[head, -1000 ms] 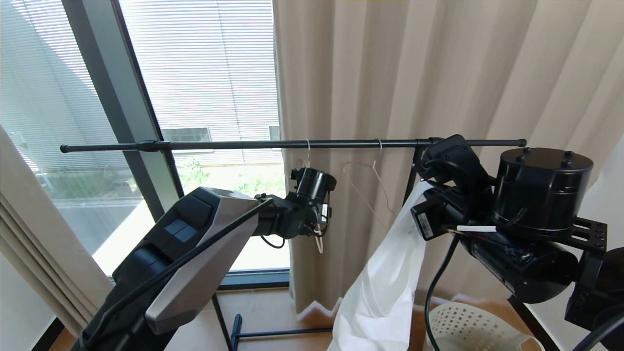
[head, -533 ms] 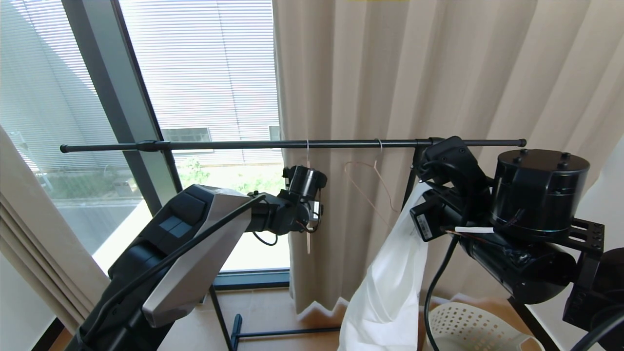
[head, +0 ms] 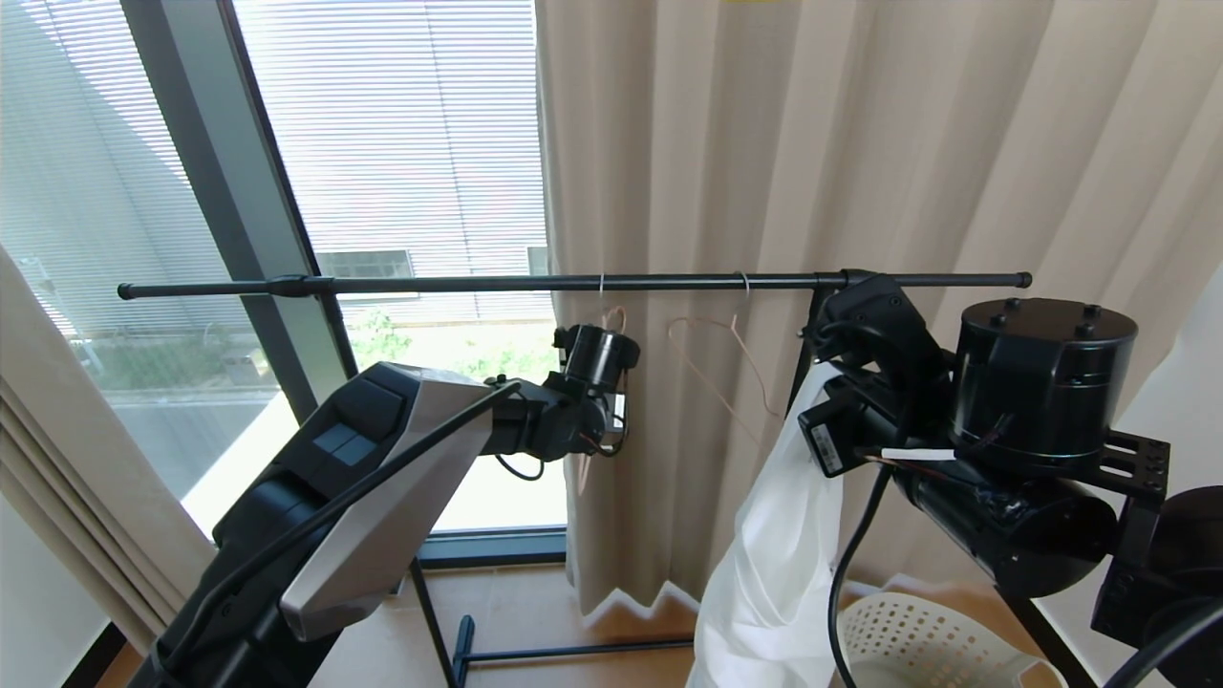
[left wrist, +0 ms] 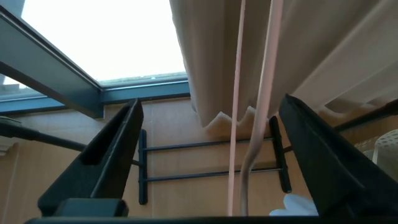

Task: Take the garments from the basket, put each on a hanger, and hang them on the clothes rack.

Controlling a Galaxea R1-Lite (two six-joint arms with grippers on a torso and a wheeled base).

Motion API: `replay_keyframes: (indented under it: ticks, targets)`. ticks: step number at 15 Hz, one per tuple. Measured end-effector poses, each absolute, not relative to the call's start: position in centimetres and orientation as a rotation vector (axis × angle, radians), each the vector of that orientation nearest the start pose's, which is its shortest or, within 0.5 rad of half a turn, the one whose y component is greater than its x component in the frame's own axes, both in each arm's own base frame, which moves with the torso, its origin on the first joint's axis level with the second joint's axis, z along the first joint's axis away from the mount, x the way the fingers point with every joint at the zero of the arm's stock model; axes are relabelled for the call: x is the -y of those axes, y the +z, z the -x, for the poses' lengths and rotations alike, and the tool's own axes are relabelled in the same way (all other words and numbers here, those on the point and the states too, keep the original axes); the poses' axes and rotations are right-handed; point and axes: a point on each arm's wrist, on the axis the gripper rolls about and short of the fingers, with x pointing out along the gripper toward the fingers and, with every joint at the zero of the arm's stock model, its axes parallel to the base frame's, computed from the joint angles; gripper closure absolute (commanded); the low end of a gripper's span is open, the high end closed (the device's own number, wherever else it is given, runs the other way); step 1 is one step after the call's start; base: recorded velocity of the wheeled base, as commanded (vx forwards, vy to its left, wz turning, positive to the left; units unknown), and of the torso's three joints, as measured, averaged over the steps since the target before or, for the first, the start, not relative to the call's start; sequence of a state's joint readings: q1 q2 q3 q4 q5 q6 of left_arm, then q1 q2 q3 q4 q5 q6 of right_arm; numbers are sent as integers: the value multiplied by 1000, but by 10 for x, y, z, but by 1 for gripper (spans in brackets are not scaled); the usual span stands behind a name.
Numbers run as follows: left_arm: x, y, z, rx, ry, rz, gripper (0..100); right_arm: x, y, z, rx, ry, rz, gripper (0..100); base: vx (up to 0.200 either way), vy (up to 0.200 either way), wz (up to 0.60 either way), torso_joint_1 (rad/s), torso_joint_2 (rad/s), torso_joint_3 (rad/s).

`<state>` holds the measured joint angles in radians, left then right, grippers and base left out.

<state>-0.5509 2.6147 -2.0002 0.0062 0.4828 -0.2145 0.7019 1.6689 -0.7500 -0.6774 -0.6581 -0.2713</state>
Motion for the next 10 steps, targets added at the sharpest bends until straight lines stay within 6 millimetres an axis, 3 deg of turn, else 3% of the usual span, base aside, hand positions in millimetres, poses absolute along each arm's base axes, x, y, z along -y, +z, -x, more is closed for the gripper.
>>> replay_keyframes:
  ticks: [10]
  targets:
    - [268, 61, -453, -529, -15, -92, 100, -178, 180, -231, -186, 70, 426, 100, 0, 0, 0, 0, 0, 0]
